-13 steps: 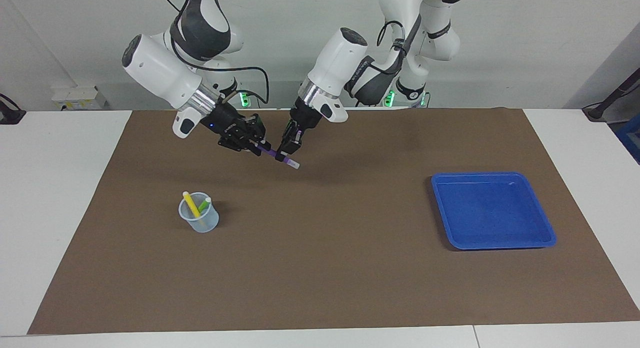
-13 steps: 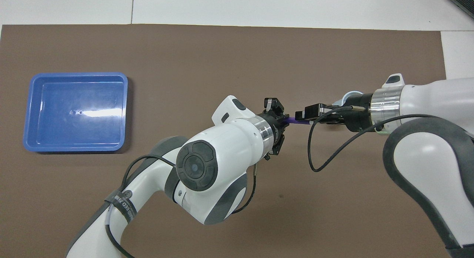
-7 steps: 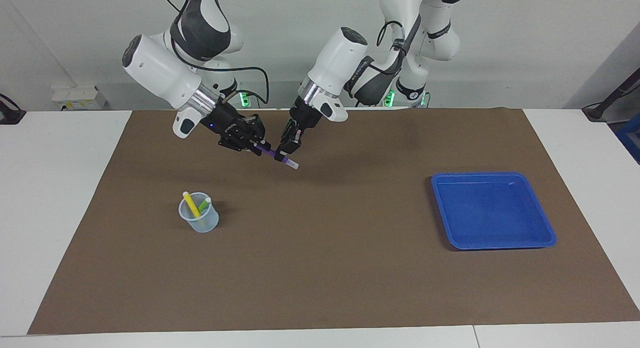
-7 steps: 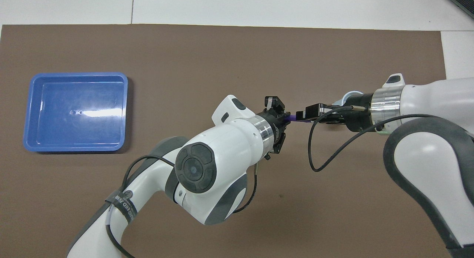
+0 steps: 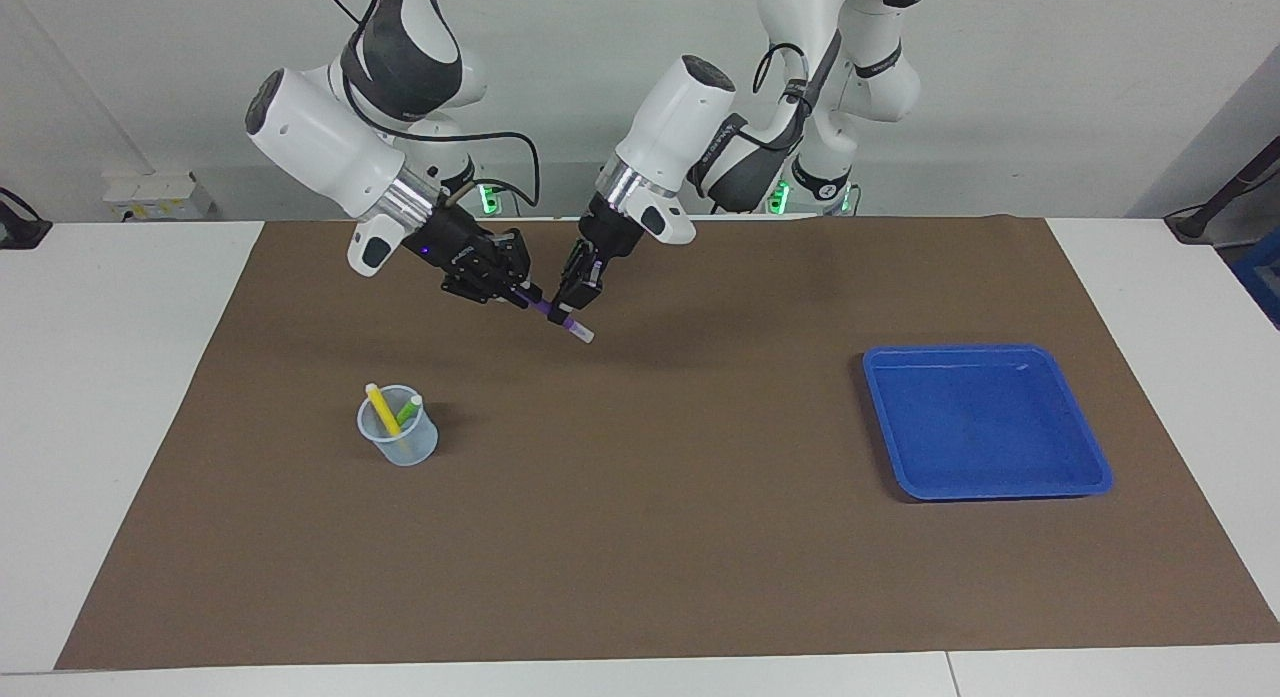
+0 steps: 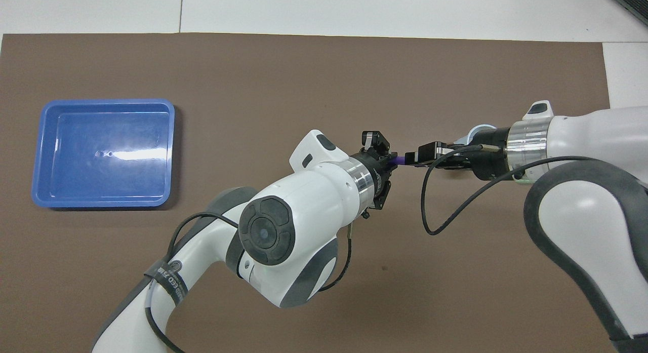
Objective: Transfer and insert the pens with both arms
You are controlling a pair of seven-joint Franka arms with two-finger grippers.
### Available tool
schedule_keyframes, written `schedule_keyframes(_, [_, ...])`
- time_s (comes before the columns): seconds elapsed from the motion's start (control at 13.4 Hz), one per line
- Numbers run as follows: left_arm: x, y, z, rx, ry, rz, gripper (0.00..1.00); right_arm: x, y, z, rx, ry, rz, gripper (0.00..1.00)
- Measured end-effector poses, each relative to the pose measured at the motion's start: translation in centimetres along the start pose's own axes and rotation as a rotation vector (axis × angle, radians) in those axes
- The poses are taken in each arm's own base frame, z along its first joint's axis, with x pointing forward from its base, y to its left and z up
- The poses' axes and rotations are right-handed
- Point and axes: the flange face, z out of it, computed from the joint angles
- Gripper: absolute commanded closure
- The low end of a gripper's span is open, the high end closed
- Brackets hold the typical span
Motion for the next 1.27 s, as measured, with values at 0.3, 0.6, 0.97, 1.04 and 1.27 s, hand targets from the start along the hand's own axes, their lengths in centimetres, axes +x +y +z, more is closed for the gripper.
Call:
schedule_keyframes(0.3, [0.0,0.0,0.0,0.000,0.000,0.001,0.60,0.0,0.0,0.0,0.000,0.000,-0.002,1.00])
schedule_keyframes(0.6, [0.3,0.3,0.0,-0.003,0.004,0.001,0.00,0.4,0.2,-0.4,-0.003,0.036,-0.010,1.00])
schedule_keyframes(0.97, [1.6,1.3,-0.2,-0.009,0.022,-0.017,0.00,1.0,0.9,-1.4,-0.067,0.053,-0.054,1.00])
schedule_keyframes(1.04, [2.3,1.8,-0.4,-0.015,0.028,-0.027,0.00,1.2,1.2,-2.0,-0.108,0.053,-0.075,1.00])
schedule_keyframes(1.27, [4.6,3.6,-0.8,-0.024,0.053,-0.060,0.00,1.8,2.6,-4.9,-0.264,0.011,-0.138,1.00])
